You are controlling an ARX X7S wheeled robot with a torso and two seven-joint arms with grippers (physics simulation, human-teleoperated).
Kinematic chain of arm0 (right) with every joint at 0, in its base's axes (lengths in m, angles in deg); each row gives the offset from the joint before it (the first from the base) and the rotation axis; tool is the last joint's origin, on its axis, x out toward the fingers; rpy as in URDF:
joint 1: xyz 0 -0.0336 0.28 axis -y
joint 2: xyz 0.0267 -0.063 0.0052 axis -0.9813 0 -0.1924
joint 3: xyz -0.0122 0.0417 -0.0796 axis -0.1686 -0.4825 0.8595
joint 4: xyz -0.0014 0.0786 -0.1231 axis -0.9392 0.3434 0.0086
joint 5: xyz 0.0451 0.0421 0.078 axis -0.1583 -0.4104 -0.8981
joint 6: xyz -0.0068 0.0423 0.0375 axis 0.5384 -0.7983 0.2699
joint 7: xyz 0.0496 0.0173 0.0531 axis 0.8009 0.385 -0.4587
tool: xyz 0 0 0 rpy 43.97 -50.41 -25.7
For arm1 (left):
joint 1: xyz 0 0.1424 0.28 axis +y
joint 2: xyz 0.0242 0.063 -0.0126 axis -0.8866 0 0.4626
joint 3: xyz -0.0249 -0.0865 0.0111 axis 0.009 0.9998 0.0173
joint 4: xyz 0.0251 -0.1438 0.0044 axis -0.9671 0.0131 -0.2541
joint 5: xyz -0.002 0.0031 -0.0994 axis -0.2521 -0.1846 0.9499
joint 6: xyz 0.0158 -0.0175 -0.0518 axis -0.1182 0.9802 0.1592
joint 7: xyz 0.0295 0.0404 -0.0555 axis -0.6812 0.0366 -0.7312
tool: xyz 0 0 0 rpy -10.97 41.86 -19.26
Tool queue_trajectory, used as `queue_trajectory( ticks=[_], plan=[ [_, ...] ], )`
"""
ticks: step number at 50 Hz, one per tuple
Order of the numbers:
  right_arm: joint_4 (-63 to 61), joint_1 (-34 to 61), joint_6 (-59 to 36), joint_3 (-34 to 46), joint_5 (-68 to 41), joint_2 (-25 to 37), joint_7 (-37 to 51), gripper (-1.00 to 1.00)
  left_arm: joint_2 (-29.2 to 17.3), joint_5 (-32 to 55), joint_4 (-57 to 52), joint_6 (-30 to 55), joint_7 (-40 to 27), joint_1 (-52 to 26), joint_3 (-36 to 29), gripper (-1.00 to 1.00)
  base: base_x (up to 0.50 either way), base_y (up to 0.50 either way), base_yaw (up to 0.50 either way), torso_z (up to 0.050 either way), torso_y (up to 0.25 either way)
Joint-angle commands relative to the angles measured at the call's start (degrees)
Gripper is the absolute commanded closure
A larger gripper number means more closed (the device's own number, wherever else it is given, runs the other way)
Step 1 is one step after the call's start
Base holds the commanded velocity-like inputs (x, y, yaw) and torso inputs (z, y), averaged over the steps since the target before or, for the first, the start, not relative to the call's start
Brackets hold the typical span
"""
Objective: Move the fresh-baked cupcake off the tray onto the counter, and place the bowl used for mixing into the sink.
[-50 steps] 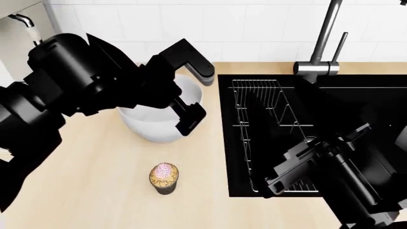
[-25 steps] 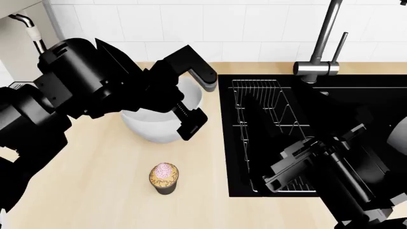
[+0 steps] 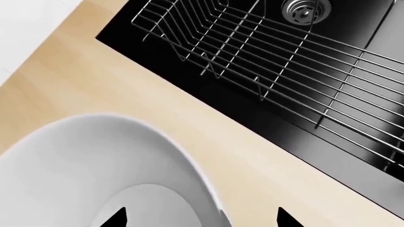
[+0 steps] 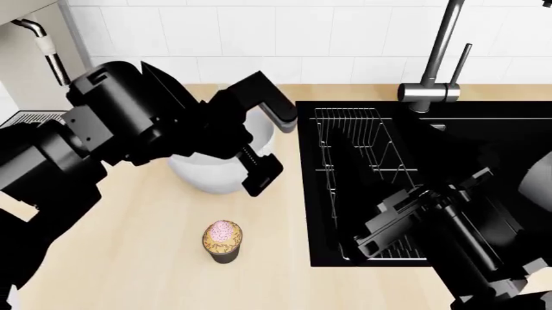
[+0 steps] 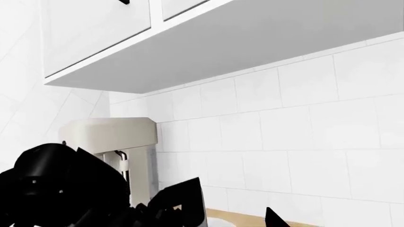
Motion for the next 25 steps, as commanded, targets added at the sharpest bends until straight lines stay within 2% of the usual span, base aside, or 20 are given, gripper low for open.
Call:
queue_trajectory(
  ticks=[1,25],
  plan=[
    [0.19,0.23,-0.13,0.15,0.0,-0.03,0.02,-1.0,0.19,-0.26,0.62,-0.31,0.27,0.43,-0.41,-1.0,0.0,0.0,0.0,0.0,0.0],
    [0.73,-0.29,0.19,0.61,0.63,-0.52,-0.54,-1.0,1.29,-0.89,2.54,-0.74,1.11,2.09,-1.88,-1.0,0.0,0.0,0.0,0.0,0.0]
  ],
)
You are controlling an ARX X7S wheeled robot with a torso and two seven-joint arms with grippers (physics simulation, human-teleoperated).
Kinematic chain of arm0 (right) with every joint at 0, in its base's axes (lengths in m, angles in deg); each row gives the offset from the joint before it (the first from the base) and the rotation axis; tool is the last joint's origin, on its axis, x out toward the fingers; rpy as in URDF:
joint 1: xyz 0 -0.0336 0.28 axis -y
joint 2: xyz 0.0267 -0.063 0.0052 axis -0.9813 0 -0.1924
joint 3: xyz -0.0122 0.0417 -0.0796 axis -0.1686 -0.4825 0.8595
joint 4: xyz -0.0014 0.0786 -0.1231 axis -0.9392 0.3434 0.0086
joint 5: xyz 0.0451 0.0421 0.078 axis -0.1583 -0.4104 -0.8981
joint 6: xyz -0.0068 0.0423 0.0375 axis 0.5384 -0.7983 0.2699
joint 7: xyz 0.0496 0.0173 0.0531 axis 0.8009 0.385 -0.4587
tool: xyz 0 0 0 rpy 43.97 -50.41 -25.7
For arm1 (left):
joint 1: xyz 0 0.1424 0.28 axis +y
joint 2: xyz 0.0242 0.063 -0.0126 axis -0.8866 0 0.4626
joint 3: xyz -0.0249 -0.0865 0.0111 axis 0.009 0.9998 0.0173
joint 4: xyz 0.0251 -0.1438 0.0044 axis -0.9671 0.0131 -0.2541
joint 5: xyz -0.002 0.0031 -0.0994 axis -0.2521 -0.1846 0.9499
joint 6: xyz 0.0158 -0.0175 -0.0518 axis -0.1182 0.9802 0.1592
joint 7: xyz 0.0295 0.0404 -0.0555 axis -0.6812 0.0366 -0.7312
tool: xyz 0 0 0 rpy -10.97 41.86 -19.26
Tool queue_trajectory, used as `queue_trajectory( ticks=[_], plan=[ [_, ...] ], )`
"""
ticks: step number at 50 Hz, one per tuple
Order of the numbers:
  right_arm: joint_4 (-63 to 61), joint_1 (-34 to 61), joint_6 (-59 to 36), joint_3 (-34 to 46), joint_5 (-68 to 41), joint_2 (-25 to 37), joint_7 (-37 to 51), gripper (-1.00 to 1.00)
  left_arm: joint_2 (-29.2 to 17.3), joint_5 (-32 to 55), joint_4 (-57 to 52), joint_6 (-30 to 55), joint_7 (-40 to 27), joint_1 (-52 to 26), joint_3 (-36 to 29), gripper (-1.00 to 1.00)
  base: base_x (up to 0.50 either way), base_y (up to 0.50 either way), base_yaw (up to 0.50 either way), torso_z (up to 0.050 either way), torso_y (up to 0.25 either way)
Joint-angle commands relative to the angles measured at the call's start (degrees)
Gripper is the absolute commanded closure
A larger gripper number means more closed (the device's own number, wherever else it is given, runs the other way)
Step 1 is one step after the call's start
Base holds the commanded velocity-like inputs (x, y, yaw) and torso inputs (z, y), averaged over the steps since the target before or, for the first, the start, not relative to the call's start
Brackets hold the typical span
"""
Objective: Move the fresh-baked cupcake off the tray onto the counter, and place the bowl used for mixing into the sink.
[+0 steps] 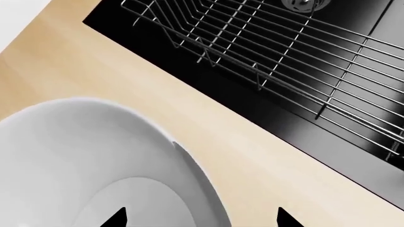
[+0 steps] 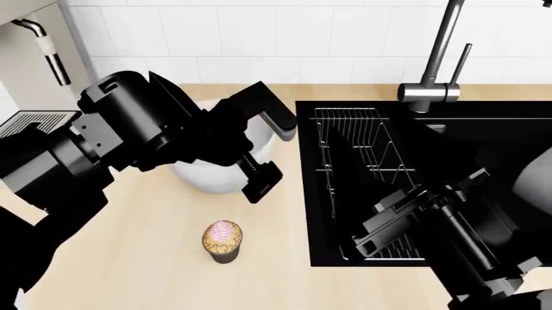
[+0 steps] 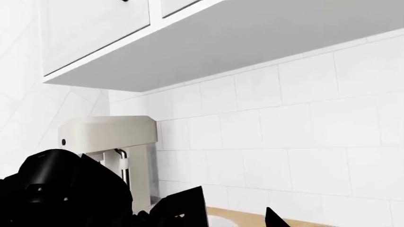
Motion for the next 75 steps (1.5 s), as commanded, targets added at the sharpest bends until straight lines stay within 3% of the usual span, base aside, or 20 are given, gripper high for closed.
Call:
queue_trajectory(
  ticks=[1,13,14,43,57,75],
  plan=[
    [0.24,-0.18,0.14,0.16,0.23,-0.16,-0.22,-1.0,0.57,-0.42,1.05,-0.29,0.45,0.72,-0.67,-1.0,0.0,0.0,0.0,0.0,0.0],
    [0.48,0.08,0.03,0.38,0.27,-0.35,-0.27,-1.0,0.48,-0.58,1.09,-0.35,0.54,0.74,-0.93,-1.0,0.0,0.0,0.0,0.0,0.0],
    [0.46,0.04,0.05,0.36,0.26,-0.32,-0.26,-1.0,0.43,-0.61,1.06,-0.39,0.44,0.72,-0.9,1.0,0.0,0.0,0.0,0.0,0.0],
    [-0.08,-0.84,0.73,-0.05,0.43,0.1,0.1,-1.0,-2.45,0.23,-4.67,-0.61,-2.72,0.42,0.68,1.0,0.0,0.0,0.0,0.0,0.0],
    [-1.54,-2.79,2.52,-1.16,0.64,0.82,-0.02,-1.0,-7.03,4.38,-14.37,5.24,-7.94,-5.42,4.81,1.0,0.0,0.0,0.0,0.0,0.0],
    [-3.98,-4.53,5.29,-4.13,0.75,2.4,1.41,-1.0,-8.18,6.17,-19.21,7.36,-10.24,-9.21,6.91,1.0,0.0,0.0,0.0,0.0,0.0]
  ],
)
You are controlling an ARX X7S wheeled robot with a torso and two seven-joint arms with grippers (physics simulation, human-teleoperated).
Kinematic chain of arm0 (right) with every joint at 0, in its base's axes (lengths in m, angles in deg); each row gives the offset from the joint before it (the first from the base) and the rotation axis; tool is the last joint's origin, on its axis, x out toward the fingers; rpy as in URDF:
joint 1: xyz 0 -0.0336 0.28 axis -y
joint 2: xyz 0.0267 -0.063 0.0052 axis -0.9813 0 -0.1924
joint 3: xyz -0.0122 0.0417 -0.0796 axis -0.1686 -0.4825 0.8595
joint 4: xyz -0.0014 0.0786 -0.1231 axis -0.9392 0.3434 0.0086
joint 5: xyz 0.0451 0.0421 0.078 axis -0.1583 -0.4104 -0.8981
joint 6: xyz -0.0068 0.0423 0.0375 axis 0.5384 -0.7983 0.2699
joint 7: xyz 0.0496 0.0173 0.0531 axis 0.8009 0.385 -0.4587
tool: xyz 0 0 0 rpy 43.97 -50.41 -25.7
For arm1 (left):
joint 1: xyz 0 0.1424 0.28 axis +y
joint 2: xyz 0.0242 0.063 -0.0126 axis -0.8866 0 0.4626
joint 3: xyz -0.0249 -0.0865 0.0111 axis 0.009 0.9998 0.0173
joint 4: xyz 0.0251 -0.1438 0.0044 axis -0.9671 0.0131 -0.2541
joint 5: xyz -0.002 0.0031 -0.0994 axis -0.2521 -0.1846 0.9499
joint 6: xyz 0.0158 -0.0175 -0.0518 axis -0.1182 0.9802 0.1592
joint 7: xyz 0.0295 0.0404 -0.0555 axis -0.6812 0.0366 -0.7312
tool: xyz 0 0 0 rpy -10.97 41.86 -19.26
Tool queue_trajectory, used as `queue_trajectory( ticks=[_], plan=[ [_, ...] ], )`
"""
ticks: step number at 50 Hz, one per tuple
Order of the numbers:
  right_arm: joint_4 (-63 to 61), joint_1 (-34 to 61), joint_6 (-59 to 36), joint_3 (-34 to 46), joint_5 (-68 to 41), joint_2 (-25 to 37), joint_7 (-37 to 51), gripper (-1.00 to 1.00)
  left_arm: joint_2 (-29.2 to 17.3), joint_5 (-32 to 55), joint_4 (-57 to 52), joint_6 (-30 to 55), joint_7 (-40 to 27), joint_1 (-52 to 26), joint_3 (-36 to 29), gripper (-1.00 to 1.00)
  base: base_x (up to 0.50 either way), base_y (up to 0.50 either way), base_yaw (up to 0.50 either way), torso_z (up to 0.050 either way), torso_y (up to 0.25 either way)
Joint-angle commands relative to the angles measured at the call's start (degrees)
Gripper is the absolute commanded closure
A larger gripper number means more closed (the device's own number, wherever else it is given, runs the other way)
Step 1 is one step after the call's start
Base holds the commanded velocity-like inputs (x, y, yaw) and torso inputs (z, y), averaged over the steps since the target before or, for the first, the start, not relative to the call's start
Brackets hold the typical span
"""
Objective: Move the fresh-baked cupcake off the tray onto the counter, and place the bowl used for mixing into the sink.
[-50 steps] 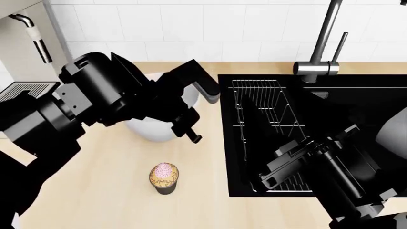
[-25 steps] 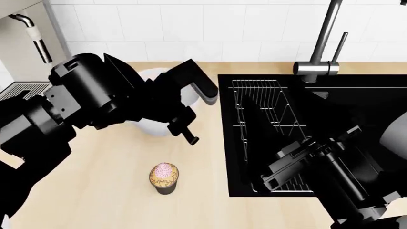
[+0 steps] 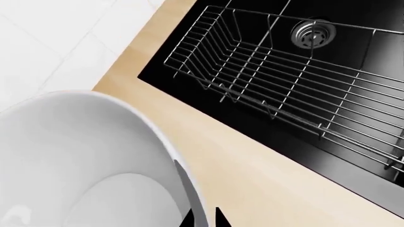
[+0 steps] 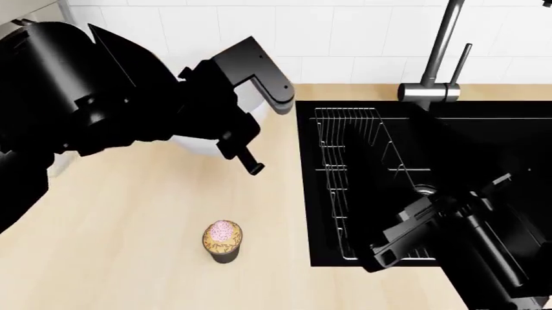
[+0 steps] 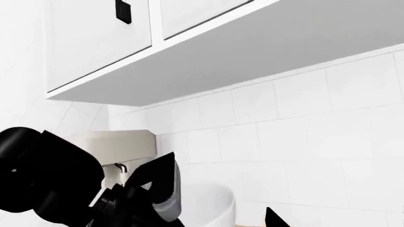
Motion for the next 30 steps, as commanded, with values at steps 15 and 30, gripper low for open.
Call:
queue_trajectory(
  ticks=[15,30],
  plan=[
    [-1.58,-2.97,3.77,-3.18,-0.62,1.61,0.59,-1.0,0.21,-1.19,-1.95,-1.43,-0.57,-1.47,0.63,1.0,0.0,-0.04,0.0,0.0,0.0],
    [-1.29,-3.33,4.23,-3.14,-0.57,1.5,0.32,-1.0,0.26,-1.56,-1.68,-2.27,-0.1,-1.11,0.28,1.0,0.0,-0.13,0.0,0.0,0.0]
  ],
)
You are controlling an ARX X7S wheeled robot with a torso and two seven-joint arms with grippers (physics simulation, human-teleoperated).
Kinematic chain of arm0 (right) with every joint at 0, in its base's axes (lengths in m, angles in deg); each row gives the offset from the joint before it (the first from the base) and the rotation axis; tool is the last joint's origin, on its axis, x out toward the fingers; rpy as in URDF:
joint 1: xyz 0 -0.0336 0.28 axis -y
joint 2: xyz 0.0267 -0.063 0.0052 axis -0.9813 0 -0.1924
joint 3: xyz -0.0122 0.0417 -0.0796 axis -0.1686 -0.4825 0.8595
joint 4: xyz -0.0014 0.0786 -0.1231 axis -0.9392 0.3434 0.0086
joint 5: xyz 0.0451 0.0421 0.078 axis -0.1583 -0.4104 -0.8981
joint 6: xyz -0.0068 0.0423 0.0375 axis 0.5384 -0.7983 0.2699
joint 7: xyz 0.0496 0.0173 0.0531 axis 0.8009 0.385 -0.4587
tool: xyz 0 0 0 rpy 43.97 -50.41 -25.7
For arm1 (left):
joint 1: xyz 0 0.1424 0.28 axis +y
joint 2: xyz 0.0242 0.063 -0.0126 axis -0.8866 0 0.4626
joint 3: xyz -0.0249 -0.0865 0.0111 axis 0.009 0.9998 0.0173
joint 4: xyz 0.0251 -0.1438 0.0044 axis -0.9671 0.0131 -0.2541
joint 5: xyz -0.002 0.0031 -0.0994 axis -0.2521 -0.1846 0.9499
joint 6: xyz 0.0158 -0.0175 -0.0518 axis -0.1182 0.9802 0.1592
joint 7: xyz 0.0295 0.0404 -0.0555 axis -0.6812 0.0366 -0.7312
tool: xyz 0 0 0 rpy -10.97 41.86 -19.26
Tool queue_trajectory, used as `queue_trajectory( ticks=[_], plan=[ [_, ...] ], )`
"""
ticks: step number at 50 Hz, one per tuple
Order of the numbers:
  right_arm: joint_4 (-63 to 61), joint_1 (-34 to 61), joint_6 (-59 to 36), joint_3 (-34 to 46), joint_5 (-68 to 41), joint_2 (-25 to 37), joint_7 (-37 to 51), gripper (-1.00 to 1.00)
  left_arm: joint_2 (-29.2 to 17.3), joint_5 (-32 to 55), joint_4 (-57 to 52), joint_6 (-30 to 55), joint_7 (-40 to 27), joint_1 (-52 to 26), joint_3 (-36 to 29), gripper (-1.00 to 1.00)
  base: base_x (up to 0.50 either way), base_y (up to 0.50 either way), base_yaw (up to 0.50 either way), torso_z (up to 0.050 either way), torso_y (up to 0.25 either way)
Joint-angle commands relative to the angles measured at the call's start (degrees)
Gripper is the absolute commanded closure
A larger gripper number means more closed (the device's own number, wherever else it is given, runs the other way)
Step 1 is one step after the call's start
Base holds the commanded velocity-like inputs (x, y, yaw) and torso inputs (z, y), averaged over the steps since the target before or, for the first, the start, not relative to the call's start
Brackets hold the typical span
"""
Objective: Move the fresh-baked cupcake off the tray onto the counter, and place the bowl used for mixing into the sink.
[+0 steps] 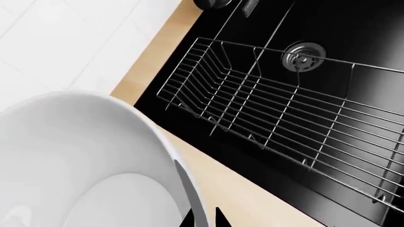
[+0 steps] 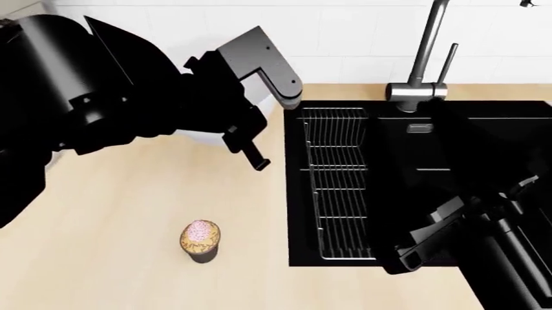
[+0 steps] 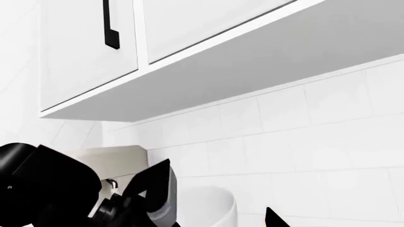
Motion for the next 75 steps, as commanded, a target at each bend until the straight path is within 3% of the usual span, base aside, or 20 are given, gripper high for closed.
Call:
queue_trajectory(
  ticks=[1,25,75],
  plan=[
    [0.11,-0.33,0.5,-0.13,-0.05,0.0,-0.12,-1.0,0.08,-1.07,0.01,-0.71,-0.15,0.04,0.07,1.0,0.0,-0.13,0.0,0.0,0.0],
    [0.47,-2.29,1.73,-0.31,0.54,0.05,-0.8,-1.0,0.94,-1.65,0.21,-1.0,0.17,-1.12,-0.37,1.0,0.0,-0.16,0.0,0.0,0.0],
    [-0.25,-3.7,2.56,-0.45,1.49,0.78,-0.9,-1.0,0.96,-1.69,-0.46,-2.34,0.3,0.46,-1.15,1.0,0.0,-0.33,0.0,0.0,0.0]
  ],
)
